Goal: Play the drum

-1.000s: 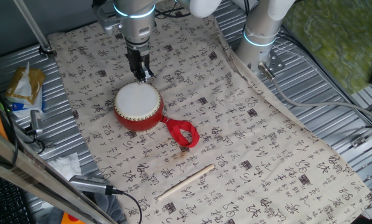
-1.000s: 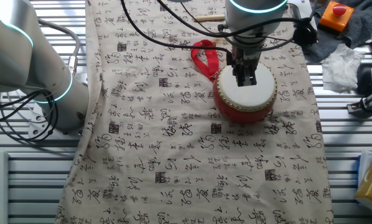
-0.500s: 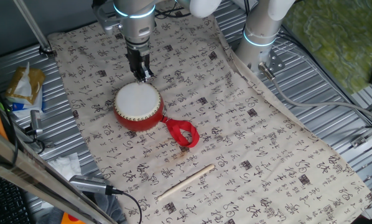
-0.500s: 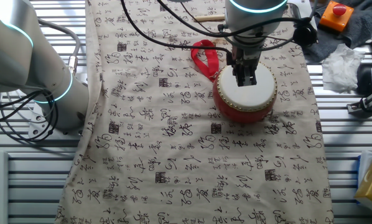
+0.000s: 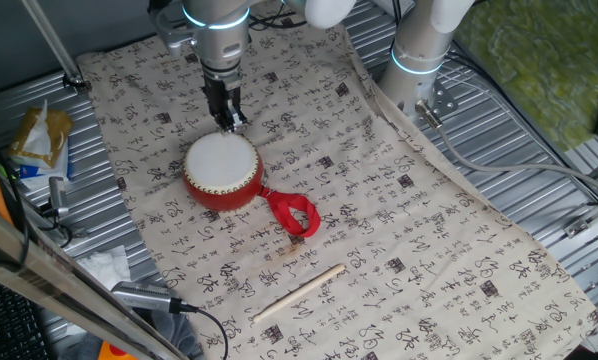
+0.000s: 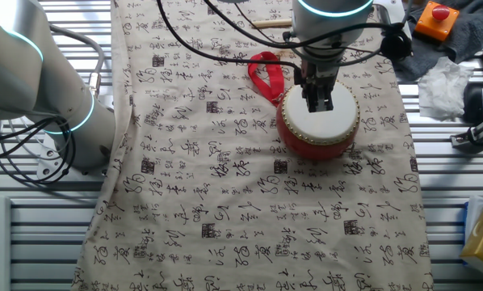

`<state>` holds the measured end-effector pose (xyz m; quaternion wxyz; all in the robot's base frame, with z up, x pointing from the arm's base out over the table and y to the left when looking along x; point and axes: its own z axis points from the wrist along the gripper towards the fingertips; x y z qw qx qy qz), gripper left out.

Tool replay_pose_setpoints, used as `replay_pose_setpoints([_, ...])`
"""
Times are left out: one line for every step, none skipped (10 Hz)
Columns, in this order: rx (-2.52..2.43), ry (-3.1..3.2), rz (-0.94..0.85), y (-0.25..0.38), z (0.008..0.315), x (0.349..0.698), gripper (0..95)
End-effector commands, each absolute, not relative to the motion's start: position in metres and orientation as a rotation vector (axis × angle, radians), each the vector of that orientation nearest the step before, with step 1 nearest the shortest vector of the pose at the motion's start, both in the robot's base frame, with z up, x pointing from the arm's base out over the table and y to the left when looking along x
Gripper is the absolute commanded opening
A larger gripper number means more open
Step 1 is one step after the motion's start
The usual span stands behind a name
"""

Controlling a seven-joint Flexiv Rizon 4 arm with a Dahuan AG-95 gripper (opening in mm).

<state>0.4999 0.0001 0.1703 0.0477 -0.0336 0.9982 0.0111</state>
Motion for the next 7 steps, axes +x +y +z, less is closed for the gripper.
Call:
replay_pose_setpoints([-0.101,3.044,0.033,0.0001,0.1703,0.4999,0.0])
replay_pose_setpoints([-0.099,3.044,0.033,0.0001,0.1703,0.4999,0.0])
replay_pose_setpoints([-0.099,3.044,0.033,0.0001,0.1703,0.4999,0.0])
replay_pose_setpoints([-0.098,3.044,0.033,0.0001,0.1703,0.4999,0.0])
replay_pose_setpoints([-0.098,3.045,0.033,0.0001,0.1703,0.4999,0.0])
replay_pose_setpoints([-0.103,3.044,0.033,0.0001,0.1703,0.4999,0.0])
replay_pose_setpoints([-0.096,3.044,0.034,0.0001,0.1702,0.4999,0.0])
